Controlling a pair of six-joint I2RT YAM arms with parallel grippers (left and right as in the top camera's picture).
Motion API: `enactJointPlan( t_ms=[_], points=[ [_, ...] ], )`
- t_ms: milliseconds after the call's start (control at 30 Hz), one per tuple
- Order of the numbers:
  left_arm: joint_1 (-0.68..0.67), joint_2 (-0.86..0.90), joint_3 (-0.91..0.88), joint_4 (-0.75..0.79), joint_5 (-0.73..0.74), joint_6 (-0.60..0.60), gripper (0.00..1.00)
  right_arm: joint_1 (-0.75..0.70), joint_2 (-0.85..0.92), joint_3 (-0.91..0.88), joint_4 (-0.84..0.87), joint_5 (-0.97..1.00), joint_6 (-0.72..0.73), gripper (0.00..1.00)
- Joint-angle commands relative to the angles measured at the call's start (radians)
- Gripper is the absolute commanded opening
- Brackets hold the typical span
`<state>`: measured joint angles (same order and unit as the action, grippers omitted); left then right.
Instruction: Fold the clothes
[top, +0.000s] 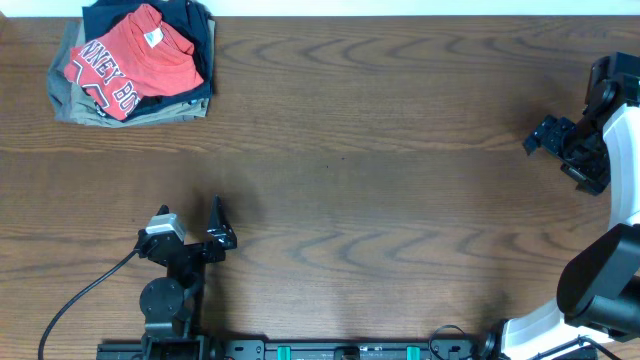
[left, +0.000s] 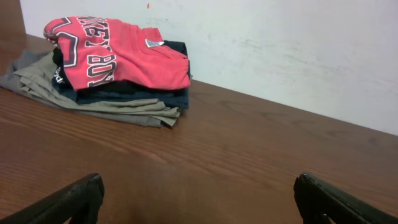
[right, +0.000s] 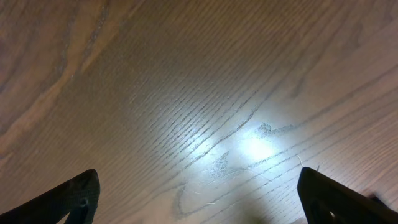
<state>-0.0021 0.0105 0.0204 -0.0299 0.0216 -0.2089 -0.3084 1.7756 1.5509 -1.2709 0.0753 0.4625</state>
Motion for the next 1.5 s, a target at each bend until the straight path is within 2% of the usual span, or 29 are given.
enactJointPlan(
  t_ms=[0, 600, 1200, 1467],
  points=[
    [-0.003, -0.006, -0.016, -0.042, -0.031, 0.01, 0.98, -0.005, -0.008, 0.005, -0.001, 0.003, -0.008, 0.99],
    [-0.003, -0.006, -0.016, -0.042, -0.031, 0.01, 0.98, 0.013, -0.039, 0.005, -0.001, 0.003, -0.008, 0.99],
    [-0.003, -0.006, -0.016, -0.042, -0.031, 0.01, 0.98, 0.327, -0.484, 0.005, -0.001, 0.003, -0.008, 0.99],
    [-0.003, -0.006, -0.016, -0.042, -0.031, 0.01, 0.98, 0.362, -0.659, 0.005, -0.002, 0.003, -0.008, 0.99]
  ],
)
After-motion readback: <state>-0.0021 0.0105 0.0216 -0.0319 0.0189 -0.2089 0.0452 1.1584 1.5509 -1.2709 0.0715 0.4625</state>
